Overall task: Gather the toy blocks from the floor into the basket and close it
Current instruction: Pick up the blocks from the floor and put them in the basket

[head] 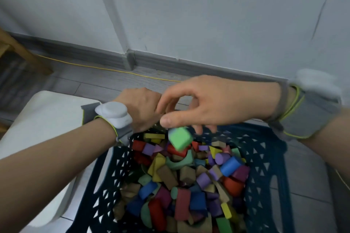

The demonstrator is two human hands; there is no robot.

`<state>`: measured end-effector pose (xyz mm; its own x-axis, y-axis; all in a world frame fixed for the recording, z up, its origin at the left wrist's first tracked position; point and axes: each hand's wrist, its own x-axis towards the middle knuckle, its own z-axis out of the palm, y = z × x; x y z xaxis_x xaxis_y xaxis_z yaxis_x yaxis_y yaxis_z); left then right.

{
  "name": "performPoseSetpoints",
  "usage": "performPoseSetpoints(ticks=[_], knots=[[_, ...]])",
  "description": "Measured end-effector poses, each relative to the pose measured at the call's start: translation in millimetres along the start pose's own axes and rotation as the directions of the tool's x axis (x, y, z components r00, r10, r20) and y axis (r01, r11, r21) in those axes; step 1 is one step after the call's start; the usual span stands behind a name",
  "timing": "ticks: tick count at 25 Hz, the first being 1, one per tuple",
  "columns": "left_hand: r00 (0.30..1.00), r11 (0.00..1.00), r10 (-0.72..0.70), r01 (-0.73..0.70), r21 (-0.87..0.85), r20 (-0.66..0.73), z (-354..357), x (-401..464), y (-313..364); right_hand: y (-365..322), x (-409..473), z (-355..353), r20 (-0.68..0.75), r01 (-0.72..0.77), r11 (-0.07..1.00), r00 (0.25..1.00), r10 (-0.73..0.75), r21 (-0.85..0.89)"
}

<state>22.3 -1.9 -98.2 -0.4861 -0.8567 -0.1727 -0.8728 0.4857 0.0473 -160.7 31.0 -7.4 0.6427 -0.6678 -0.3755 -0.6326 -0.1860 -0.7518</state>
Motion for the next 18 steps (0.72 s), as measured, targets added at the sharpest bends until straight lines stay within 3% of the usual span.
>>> performPoseSetpoints(ticks=[2,4,5,6,7,9,11,14,18], knots=[[0.998,1.0,-0.002,0.001,-0.017,-0.065,3,4,-4,28,6,-1,-0.234,-0.043,0.998,0.972,0.033,-0.039],[0.993,0.999,-0.011,0.007,-0.04,-0.12,8,5,-4,79,11,-8,-0.468,-0.168,0.986,0.871,0.152,0.007],[0.991,0.999,-0.015,0.009,-0.044,-0.134,10,5,-4,109,12,-13,-0.46,-0.275,0.961,0.851,0.253,0.019],[0.991,0.999,-0.016,0.01,-0.043,-0.135,11,5,-4,136,12,-13,-0.361,-0.396,0.918,0.856,0.369,-0.001],[0.99,0.999,-0.01,0.005,-0.036,-0.137,11,5,-4,164,13,-9,-0.205,-0.51,0.856,0.849,0.486,-0.084],[0.99,1.0,0.005,-0.009,-0.029,-0.144,12,4,-6,202,16,8,0.044,-0.583,0.757,0.783,0.62,-0.297],[0.991,1.0,0.016,-0.018,-0.012,-0.13,13,5,-6,221,26,24,0.048,-0.569,0.737,0.779,0.626,-0.365],[0.991,1.0,0.002,-0.003,-0.01,-0.137,13,5,-7,231,40,35,-0.044,-0.657,0.717,0.744,0.667,-0.233],[0.987,1.0,0.006,-0.004,0.012,-0.158,14,4,-7,265,37,48,0.019,-0.471,0.797,0.857,0.515,-0.378]])
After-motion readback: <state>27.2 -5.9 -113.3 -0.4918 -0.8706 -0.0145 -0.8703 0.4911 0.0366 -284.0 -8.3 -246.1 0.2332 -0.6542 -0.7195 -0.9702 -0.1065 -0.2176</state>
